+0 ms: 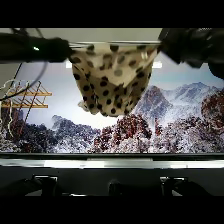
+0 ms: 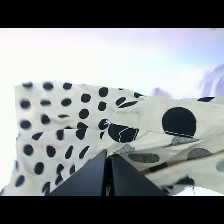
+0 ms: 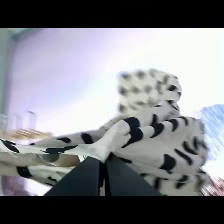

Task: Fold the clothes and pants, and hang the long-sleeved shirts on hangers.

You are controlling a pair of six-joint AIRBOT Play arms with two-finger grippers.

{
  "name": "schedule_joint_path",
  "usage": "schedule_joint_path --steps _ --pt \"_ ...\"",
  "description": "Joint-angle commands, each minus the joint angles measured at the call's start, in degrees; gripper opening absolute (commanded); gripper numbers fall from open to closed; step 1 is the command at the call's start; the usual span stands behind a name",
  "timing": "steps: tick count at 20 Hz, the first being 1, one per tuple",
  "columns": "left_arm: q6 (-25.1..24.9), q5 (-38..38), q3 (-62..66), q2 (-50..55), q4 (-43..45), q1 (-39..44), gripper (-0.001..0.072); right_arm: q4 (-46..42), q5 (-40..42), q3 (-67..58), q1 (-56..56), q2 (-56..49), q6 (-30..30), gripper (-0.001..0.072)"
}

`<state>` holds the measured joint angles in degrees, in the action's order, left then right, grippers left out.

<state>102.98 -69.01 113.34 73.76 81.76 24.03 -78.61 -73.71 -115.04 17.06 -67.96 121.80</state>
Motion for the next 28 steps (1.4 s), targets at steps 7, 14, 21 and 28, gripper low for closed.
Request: schedule_joint_path --steps 7,14,21,28 --pt "18.08 -8.63 -7.17 -13.68 3.17 3.63 0.0024 7.58 -3.89 -4.26 -0.44 0.63 -4.98 0.0027" --pt "33.88 12.76 -46.27 -13.86 3.17 14.69 0.0025 -10.97 -6.29 23.76 10.6 0.57 -2.62 0.0026" --pt "32.48 20.7 -57.02 -8.07 3.15 15.41 0.0034 -10.86 4.02 45.33 17.97 0.52 6.38 0.0025" --pt "12.35 12.04 -53.96 -14.1 -2.69 -8.09 0.0618 -13.11 4.5 45.68 17.97 0.52 6.58 0.0026"
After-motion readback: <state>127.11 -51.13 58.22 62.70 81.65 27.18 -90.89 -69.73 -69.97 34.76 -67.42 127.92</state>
